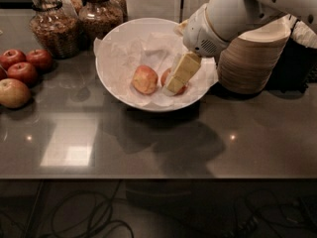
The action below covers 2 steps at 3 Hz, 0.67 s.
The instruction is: Pick apple from white bowl
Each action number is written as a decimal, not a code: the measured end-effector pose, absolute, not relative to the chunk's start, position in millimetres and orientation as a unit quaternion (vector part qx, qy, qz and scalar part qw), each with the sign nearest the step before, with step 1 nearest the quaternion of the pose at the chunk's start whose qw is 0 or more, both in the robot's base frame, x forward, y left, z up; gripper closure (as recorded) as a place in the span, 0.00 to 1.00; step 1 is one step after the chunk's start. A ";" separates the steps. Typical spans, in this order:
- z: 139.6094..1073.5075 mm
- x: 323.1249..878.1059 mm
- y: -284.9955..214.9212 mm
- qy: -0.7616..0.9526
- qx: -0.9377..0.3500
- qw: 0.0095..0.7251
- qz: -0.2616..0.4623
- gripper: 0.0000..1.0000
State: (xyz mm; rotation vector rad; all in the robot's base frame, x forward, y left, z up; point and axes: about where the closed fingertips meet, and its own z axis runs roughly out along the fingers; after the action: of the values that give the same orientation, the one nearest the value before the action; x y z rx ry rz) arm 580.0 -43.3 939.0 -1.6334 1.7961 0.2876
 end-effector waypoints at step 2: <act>912.5 607.7 -4.2 0.650 -0.661 0.351 0.129 0.00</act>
Offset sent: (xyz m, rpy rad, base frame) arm 0.0429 0.0577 -0.0386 0.0313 -0.0388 0.1626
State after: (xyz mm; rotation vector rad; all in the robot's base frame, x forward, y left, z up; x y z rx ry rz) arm 607.7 -4.2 912.5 -1.7122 1.6826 0.3347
